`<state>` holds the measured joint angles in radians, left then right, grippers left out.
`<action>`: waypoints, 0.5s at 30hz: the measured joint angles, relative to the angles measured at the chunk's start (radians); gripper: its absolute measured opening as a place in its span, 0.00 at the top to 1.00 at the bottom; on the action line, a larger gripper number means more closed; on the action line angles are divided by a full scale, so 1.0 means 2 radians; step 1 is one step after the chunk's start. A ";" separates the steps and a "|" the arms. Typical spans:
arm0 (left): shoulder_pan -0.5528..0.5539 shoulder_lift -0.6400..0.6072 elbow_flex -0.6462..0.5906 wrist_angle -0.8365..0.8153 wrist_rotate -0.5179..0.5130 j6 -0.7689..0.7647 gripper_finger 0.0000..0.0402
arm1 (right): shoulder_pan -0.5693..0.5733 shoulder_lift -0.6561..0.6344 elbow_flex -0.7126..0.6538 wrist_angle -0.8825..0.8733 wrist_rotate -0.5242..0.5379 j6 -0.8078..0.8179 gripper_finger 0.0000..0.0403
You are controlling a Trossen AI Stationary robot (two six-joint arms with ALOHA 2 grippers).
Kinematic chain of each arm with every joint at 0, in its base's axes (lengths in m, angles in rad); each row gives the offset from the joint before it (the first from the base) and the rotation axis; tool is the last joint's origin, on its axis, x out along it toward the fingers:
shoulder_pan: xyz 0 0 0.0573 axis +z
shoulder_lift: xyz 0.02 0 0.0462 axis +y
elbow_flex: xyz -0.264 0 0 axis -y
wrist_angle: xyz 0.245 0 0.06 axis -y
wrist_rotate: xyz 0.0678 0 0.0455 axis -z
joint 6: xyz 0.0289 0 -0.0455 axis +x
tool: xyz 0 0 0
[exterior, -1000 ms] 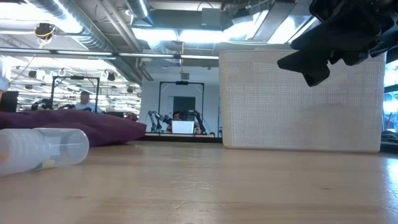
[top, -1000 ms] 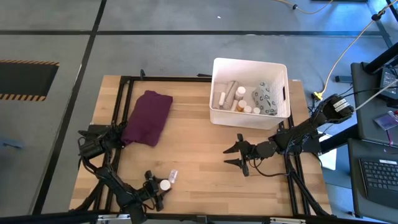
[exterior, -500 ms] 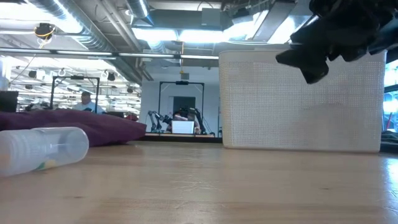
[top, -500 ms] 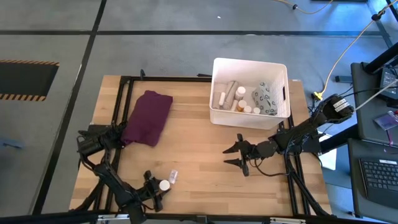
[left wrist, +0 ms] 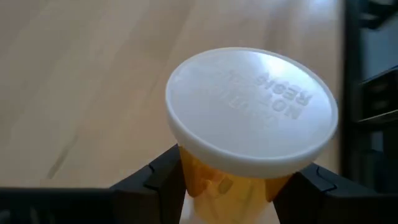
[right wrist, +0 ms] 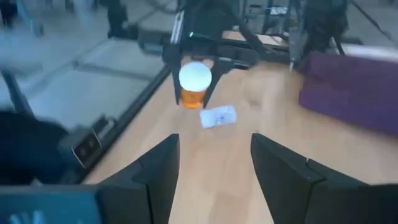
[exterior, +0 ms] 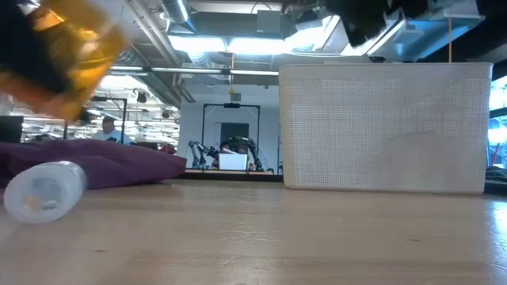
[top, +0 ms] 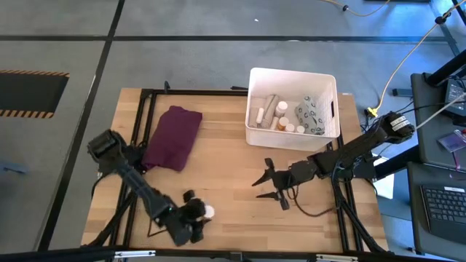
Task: Pick & place medical supplies in basket/bin
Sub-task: Put the orange pill bottle into the white bin
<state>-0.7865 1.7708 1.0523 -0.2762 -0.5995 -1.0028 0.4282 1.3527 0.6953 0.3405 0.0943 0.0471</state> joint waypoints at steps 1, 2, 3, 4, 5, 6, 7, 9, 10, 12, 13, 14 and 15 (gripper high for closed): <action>0.013 -0.009 0.000 0.017 0.021 0.039 0.54 | 0.000 0.002 0.013 -0.018 -0.001 -0.023 0.50; 0.028 -0.018 0.000 0.037 0.044 0.080 0.54 | 0.000 0.004 0.024 -0.030 -0.004 -0.046 0.50; 0.042 -0.026 0.000 0.058 0.068 0.118 0.54 | 0.000 0.006 0.033 -0.041 -0.013 -0.069 0.50; 0.057 -0.033 0.000 0.079 0.094 0.153 0.54 | 0.000 0.009 0.042 -0.046 -0.026 -0.089 0.50; 0.072 -0.041 0.000 0.097 0.120 0.183 0.54 | 0.000 0.012 0.050 -0.046 -0.042 -0.105 0.50; 0.089 -0.048 0.000 0.115 0.148 0.207 0.54 | -0.002 0.016 0.057 -0.045 -0.058 -0.122 0.50; 0.106 -0.054 0.000 0.133 0.178 0.227 0.54 | -0.003 0.019 0.064 -0.045 -0.069 -0.136 0.50; 0.138 -0.062 0.000 0.157 0.234 0.258 0.54 | -0.006 0.028 0.077 -0.046 -0.087 -0.161 0.50; 0.151 -0.064 0.000 0.166 0.257 0.270 0.54 | -0.008 0.031 0.081 -0.046 -0.090 -0.173 0.50; 0.177 -0.064 0.000 0.180 0.304 0.294 0.54 | -0.010 0.035 0.088 -0.046 -0.090 -0.187 0.50; 0.187 -0.064 0.000 0.182 0.323 0.306 0.54 | -0.010 0.035 0.089 -0.044 -0.088 -0.187 0.50; 0.196 -0.064 0.000 0.183 0.339 0.318 0.54 | -0.010 0.035 0.089 -0.042 -0.086 -0.185 0.50; 0.204 -0.064 0.000 0.185 0.351 0.332 0.54 | -0.009 0.035 0.089 -0.041 -0.085 -0.179 0.50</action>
<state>-0.3789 1.6428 1.0531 0.0929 0.1029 -0.3394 0.4094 1.4235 0.8738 0.2592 -0.0761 -0.3109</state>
